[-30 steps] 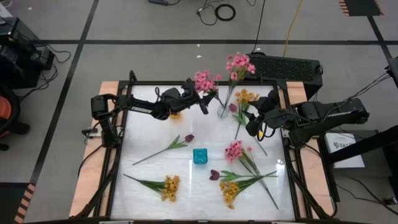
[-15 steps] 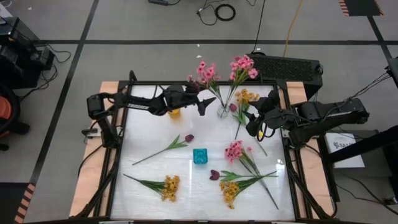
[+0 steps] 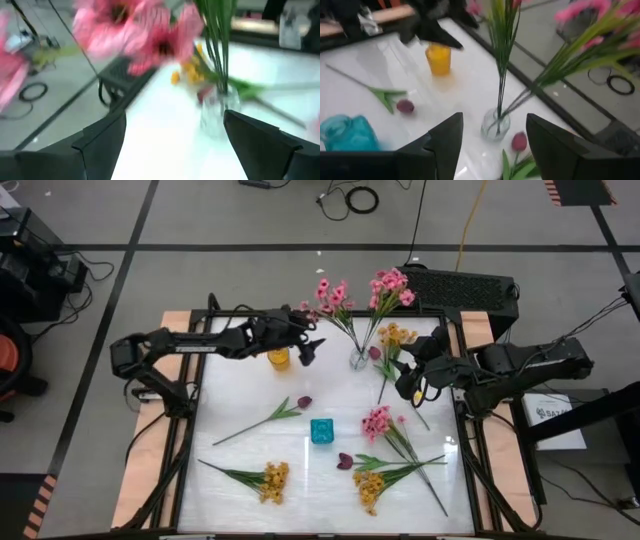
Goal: Sort flowers into vase by color
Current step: Put the pink flower into the transparent vase
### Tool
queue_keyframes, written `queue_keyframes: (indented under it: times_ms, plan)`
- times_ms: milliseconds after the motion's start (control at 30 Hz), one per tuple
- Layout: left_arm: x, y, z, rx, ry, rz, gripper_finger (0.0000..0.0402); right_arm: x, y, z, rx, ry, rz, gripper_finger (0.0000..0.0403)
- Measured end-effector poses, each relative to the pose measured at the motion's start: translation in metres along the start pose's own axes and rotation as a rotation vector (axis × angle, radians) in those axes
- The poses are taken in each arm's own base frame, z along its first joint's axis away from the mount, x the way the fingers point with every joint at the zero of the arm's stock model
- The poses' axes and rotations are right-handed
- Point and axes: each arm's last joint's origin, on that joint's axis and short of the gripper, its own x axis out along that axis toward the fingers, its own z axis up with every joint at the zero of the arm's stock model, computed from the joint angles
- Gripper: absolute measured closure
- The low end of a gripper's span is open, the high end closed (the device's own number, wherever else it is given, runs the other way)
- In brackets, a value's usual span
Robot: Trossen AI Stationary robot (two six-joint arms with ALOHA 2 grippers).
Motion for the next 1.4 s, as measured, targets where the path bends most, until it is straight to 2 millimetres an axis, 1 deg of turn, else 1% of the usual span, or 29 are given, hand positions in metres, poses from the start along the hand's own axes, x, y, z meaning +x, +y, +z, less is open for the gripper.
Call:
queue_keyframes:
  times_ms: [67, 167, 233, 300, 400, 500, 633, 767, 867, 933, 1067, 1267, 1400]
  plan:
    - [-0.014, 0.0, -0.001, -0.044, 0.073, 0.009, 0.0061, 0.005, 0.006, -0.01, -0.011, 0.057, 0.041, 0.0193]
    - [-0.037, 0.001, -0.005, -0.151, 0.151, 0.032, 0.0061, 0.016, 0.019, -0.031, -0.064, 0.164, 0.146, 0.0193]
    - [-0.052, -0.001, -0.005, -0.178, 0.129, 0.026, 0.0061, 0.023, 0.025, -0.041, -0.082, 0.209, 0.191, 0.0193]
    - [-0.066, -0.007, -0.006, -0.19, 0.099, 0.002, 0.0061, 0.028, 0.03, -0.047, -0.086, 0.242, 0.213, 0.0193]
    - [-0.082, -0.017, -0.01, -0.199, 0.069, -0.043, 0.0061, 0.031, 0.036, -0.051, -0.028, 0.289, 0.214, 0.0193]
    - [-0.093, -0.028, -0.016, -0.182, 0.058, -0.08, 0.0061, 0.031, 0.048, -0.061, 0.034, 0.395, 0.269, 0.0193]
    - [-0.098, -0.042, -0.024, -0.155, 0.051, -0.119, 0.0061, 0.03, 0.069, -0.081, 0.08, 0.557, 0.297, 0.0192]
    - [-0.1, -0.048, -0.024, -0.115, 0.04, -0.131, 0.0061, 0.028, 0.085, -0.11, 0.055, 0.729, 0.202, 0.0192]
    - [-0.1, -0.049, -0.024, -0.113, 0.032, -0.128, 0.0061, 0.025, 0.091, -0.127, 0.067, 0.796, 0.093, 0.0192]
    - [-0.101, -0.049, -0.022, -0.116, 0.012, -0.132, 0.0061, 0.023, 0.096, -0.134, 0.085, 0.808, 0.061, 0.0188]
    - [-0.101, -0.049, -0.02, -0.121, -0.006, -0.134, 0.0061, 0.025, 0.107, -0.143, 0.085, 0.809, 0.057, 0.0169]
    - [-0.101, -0.049, -0.019, -0.127, -0.01, -0.136, 0.0061, 0.039, 0.114, -0.156, 0.03, 0.776, -0.024, 0.0137]
    - [-0.1, -0.05, -0.02, -0.128, -0.006, -0.136, 0.0061, 0.048, 0.116, -0.161, 0.015, 0.771, -0.083, 0.0132]
